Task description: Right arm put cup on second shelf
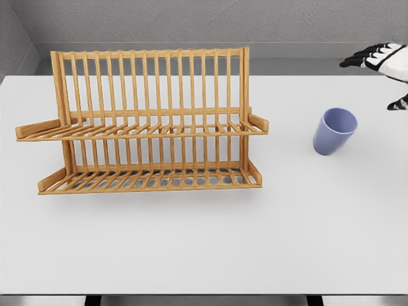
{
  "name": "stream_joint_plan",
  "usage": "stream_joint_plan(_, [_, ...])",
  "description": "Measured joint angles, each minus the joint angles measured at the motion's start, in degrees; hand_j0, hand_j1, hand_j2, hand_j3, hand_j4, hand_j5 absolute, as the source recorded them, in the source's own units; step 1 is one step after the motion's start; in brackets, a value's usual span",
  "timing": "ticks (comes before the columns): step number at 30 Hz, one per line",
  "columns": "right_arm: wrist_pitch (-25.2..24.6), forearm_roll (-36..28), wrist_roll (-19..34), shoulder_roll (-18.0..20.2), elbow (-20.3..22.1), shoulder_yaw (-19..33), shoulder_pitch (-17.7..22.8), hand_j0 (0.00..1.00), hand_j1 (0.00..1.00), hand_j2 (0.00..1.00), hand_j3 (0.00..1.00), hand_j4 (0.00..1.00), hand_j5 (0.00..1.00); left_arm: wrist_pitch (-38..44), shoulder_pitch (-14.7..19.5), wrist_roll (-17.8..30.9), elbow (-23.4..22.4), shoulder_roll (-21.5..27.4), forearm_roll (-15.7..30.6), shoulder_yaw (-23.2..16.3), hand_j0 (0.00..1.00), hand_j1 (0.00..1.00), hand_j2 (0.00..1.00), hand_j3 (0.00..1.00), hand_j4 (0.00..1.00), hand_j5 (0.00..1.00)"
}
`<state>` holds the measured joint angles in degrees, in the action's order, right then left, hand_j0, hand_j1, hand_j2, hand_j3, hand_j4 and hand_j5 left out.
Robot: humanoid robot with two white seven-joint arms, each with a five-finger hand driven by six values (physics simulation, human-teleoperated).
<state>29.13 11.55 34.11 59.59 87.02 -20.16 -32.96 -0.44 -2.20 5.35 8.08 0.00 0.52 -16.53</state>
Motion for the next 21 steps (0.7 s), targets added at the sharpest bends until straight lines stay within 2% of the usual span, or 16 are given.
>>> stream_joint_plan(4, [0.0,0.3,0.7,-1.2,-2.5,-3.6,-0.5,1.0,1.0,1.0,1.0,1.0,1.0,0.0,0.0,0.0,0.0,0.0,0.0,0.0,1.0,1.0,1.0,1.0,1.0,1.0])
stream_joint_plan(8, [0.0,0.5,0.9,-1.7,-3.2,-4.6,-2.5,1.0,1.0,1.0,1.0,1.0,1.0,0.0,0.0,0.0,0.0,0.0,0.0,0.0,1.0,1.0,1.0,1.0,1.0,1.0])
stream_joint_plan(17, [0.1,0.8,0.9,-3.3,-7.0,-8.6,-3.0,1.0,1.0,1.0,1.0,1.0,1.0,0.0,0.0,0.0,0.0,0.0,0.0,0.0,1.0,1.0,1.0,1.0,1.0,1.0])
stream_joint_plan(20, [0.0,1.1,0.9,-4.3,-8.2,-11.0,-6.7,1.0,1.0,1.0,1.0,1.0,1.0,0.0,0.0,0.0,0.0,0.0,0.0,0.0,1.0,1.0,1.0,1.0,1.0,1.0])
stream_joint_plan(21, [0.1,1.2,0.9,-4.7,-8.6,-12.0,-6.8,1.0,1.0,1.0,1.0,1.0,1.0,0.0,0.0,0.0,0.0,0.0,0.0,0.0,1.0,1.0,1.0,1.0,1.0,1.0])
